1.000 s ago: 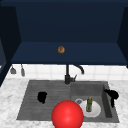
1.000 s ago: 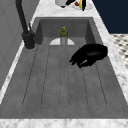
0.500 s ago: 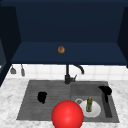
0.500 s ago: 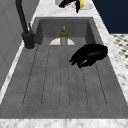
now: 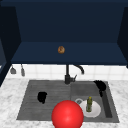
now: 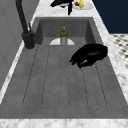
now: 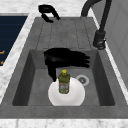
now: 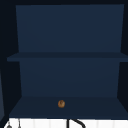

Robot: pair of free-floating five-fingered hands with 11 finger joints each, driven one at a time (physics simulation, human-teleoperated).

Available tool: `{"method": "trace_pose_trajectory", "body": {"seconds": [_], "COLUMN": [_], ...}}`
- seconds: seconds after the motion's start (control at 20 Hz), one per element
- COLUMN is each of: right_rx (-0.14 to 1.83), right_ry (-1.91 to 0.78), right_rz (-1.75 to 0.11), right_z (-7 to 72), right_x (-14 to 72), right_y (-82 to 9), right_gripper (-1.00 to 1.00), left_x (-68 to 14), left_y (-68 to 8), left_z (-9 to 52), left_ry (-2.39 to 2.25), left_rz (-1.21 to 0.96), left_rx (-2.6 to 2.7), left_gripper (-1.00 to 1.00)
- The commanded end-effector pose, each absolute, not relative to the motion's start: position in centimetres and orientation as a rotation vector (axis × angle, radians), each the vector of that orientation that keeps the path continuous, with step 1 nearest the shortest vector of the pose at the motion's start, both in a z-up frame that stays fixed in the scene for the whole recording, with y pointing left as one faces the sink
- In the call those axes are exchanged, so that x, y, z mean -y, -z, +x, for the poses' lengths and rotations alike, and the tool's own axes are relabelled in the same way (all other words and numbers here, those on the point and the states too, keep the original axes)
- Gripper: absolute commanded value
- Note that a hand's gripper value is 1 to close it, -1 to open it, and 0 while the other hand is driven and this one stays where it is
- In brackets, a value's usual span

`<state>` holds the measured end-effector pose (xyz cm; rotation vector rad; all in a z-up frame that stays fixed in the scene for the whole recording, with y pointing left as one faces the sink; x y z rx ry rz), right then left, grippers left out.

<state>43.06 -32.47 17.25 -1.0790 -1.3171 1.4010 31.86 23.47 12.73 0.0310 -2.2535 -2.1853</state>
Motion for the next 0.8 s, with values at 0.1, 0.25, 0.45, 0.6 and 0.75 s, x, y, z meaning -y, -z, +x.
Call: {"method": "trace_pose_trajectory", "body": {"seconds": [0.1,0.25,0.45,0.6,0.75], "right_rx": [1.384,1.399,1.381,1.378,1.32], "right_ry": [-1.395,-1.406,-1.452,-1.464,-1.485], "right_rz": [-1.237,-1.264,-1.228,-1.211,-1.184], "right_z": [45.8,46.9,48.1,48.9,49.8], "right_x": [30.7,29.5,27.9,26.8,25.3], "right_y": [-16.5,-16.7,-16.7,-16.8,-16.6], "right_gripper": [-1.0,-1.0,-1.0,-1.0,-1.0], "left_x": [-23.5,-23.5,-23.5,-23.5,-23.5], "left_y": [-12.7,-12.7,-12.7,-12.7,-12.7], "left_z": [31.9,31.9,31.9,31.9,31.9], "left_ry": [2.185,2.185,2.185,2.185,2.185], "left_rz": [0.031,0.031,0.031,0.031,0.031], "left_rx": [2.253,2.253,2.253,2.253,2.253], "left_gripper": [0.0,0.0,0.0,0.0,0.0]}}
